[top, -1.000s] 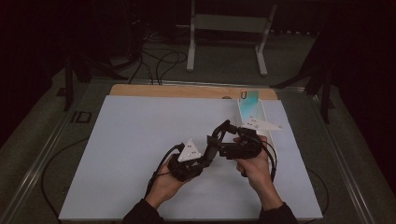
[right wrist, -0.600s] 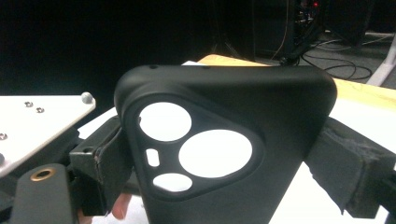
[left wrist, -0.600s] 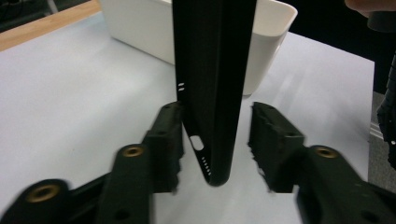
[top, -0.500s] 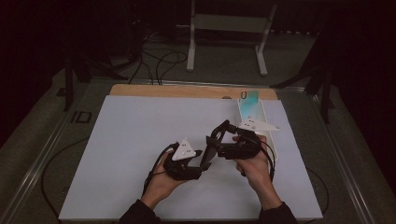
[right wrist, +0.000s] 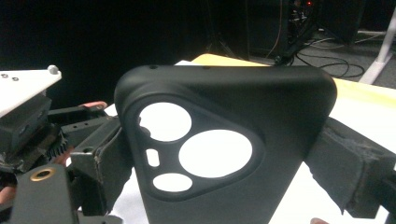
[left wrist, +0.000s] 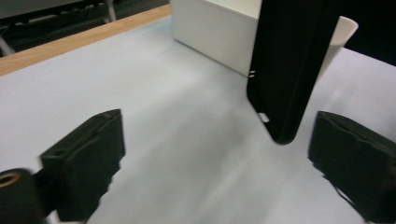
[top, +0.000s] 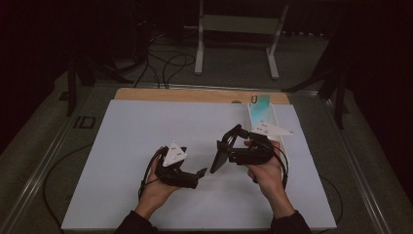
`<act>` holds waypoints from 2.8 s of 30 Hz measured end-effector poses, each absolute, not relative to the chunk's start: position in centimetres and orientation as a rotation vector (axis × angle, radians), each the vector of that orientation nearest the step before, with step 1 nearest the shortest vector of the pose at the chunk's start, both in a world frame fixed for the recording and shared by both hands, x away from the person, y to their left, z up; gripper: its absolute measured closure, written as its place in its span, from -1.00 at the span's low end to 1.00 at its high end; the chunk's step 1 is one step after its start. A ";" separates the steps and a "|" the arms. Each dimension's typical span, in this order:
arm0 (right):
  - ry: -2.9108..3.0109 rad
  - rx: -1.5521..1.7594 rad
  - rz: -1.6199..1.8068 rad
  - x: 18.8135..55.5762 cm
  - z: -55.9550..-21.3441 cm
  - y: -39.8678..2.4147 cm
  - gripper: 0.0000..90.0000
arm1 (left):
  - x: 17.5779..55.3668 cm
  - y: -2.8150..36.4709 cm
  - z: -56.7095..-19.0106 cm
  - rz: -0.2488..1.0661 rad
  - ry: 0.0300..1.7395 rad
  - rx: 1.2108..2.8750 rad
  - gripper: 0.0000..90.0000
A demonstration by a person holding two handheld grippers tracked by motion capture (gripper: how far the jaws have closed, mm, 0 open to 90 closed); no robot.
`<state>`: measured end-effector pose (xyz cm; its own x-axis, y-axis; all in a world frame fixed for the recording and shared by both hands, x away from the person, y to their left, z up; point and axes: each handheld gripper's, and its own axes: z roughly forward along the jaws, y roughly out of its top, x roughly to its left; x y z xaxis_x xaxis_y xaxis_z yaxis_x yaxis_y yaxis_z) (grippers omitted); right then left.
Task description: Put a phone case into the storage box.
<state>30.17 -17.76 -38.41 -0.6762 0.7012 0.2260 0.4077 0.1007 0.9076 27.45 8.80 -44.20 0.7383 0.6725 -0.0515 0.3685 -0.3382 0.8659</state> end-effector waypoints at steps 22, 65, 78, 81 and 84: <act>2.112 1.097 1.570 30.3 -38.3 -17.8 -0.70 | 25.9 15.9 -46.2 0.513 0.855 1.877 -1.00; 1.984 1.154 1.496 34.1 -34.8 -20.1 -0.70 | 22.8 22.7 -49.2 0.691 0.999 1.806 -1.00; 1.949 1.180 1.456 36.1 -34.1 -20.9 -0.70 | 22.8 22.7 -49.2 0.701 1.009 1.808 -1.00; 1.930 1.192 1.447 36.6 -33.9 -21.2 -0.70 | 22.8 22.7 -49.2 0.701 1.010 1.808 -1.00; 1.909 1.210 1.440 37.1 -33.7 -21.6 -0.70 | 22.8 22.7 -49.2 0.701 1.009 1.807 -1.00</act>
